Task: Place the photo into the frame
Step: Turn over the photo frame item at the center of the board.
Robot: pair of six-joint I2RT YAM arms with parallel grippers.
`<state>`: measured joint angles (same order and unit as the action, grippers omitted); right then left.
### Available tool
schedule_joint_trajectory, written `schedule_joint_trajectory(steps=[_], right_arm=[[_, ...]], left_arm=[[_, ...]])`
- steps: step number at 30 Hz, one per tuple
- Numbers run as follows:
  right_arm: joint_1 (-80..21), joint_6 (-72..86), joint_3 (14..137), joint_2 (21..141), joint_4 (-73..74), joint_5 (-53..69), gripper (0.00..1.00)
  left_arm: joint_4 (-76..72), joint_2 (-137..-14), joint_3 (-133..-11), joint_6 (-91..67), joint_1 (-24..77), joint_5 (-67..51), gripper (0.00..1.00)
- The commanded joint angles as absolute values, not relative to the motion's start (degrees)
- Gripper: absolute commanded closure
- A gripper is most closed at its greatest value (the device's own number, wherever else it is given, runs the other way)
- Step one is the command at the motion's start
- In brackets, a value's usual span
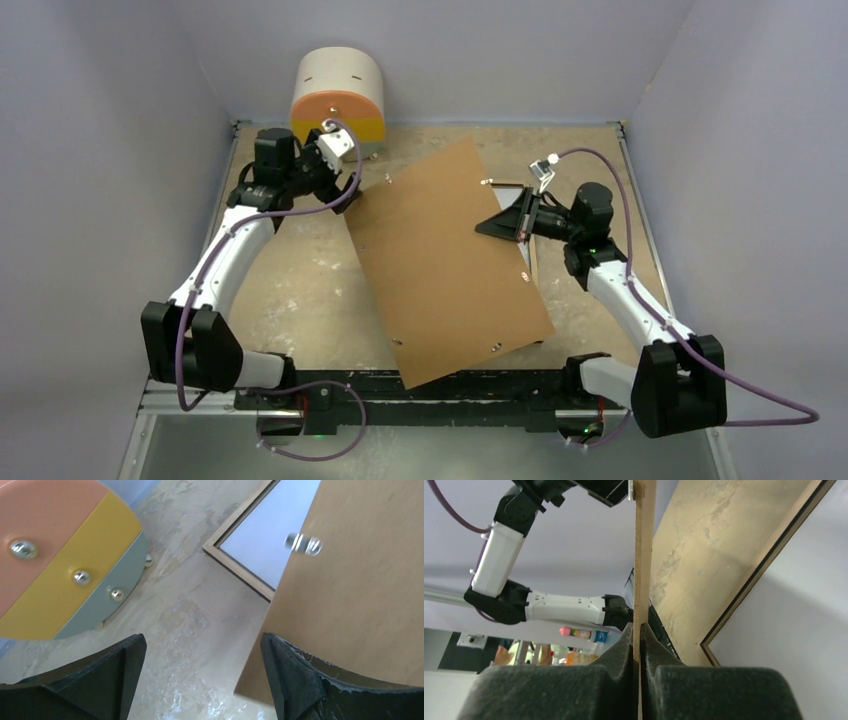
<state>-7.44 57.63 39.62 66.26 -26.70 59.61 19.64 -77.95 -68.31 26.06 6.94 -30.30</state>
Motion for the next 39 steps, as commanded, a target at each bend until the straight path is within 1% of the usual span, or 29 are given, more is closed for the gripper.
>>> schedule_joint_trajectory(steps=[1,4,23,30,39], right_arm=[[-10.6,59.1,40.1,67.3,-31.7,62.0,1.00],[-11.6,59.8,39.5,68.1,-32.6,62.2,1.00],[-15.5,67.8,38.0,72.4,-44.2,60.6,1.00],[-19.2,67.6,38.3,74.3,-45.0,59.6,1.00],[-19.5,67.6,38.2,75.2,-44.6,58.4,1.00]], left_arm=[[15.2,-79.7,-70.7,24.3,9.5,-27.7,0.11],[14.5,-80.2,-71.1,24.8,9.6,-25.6,0.10],[18.4,-79.3,-70.7,25.9,11.0,-28.7,0.09],[18.3,-79.6,-71.2,26.5,11.4,-28.4,0.09],[19.2,-78.9,-71.4,26.1,11.5,-29.2,0.09]])
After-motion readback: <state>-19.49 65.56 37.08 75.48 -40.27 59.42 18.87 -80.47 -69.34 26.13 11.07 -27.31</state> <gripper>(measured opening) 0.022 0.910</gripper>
